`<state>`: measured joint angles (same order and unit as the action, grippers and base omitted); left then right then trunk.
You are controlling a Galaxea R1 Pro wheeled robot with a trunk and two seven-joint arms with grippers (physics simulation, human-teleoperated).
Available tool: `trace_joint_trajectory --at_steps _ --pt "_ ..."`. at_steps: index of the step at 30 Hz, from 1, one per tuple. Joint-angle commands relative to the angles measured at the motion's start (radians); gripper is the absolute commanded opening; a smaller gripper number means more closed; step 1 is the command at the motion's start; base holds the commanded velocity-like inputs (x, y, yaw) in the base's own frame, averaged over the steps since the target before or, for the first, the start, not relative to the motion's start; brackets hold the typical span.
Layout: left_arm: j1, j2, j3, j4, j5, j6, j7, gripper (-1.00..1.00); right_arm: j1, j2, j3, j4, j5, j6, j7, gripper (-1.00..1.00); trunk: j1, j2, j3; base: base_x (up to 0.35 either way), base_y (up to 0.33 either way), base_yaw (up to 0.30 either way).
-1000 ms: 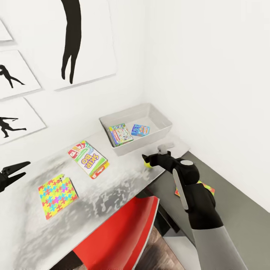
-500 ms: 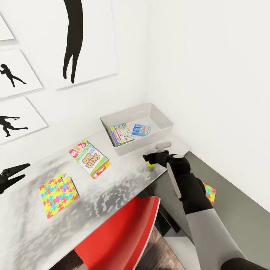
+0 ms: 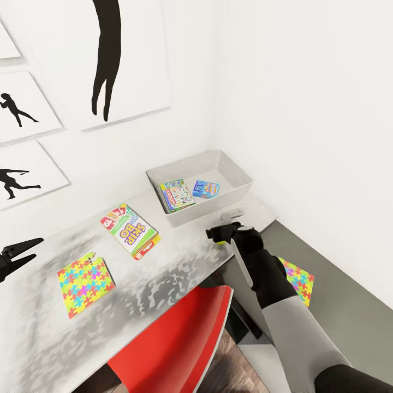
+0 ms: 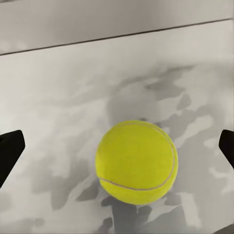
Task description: Put all the toys in the child's room - the three board games (two on the bed and one on the table), the two jigsaw puzzles on the table, and the tennis ball on the table - inside the toy box on the table in the child's room.
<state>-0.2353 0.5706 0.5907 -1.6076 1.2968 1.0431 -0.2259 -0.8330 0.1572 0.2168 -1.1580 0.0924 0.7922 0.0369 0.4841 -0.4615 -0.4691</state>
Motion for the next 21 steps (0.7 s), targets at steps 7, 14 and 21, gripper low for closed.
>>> trace_joint_trajectory --at_steps 7,14,21 --pt "-0.001 0.006 0.002 0.0 -0.01 0.004 -0.015 1.0 -0.071 0.0 0.0 0.148 0.0 -0.008 -0.004 1.0 0.0 -0.001 -0.001 0.0 0.0 0.0" --pt "-0.001 0.008 0.002 0.0 -0.01 0.004 -0.017 1.0 -0.104 -0.001 -0.003 0.22 -0.002 -0.046 -0.005 1.0 0.0 -0.001 -0.001 0.0 0.0 0.0" --pt "-0.001 0.007 0.002 0.0 -0.01 0.004 -0.019 1.0 -0.121 0.001 -0.003 0.268 -0.001 -0.05 -0.005 1.0 0.0 -0.001 -0.001 0.0 0.0 0.0"
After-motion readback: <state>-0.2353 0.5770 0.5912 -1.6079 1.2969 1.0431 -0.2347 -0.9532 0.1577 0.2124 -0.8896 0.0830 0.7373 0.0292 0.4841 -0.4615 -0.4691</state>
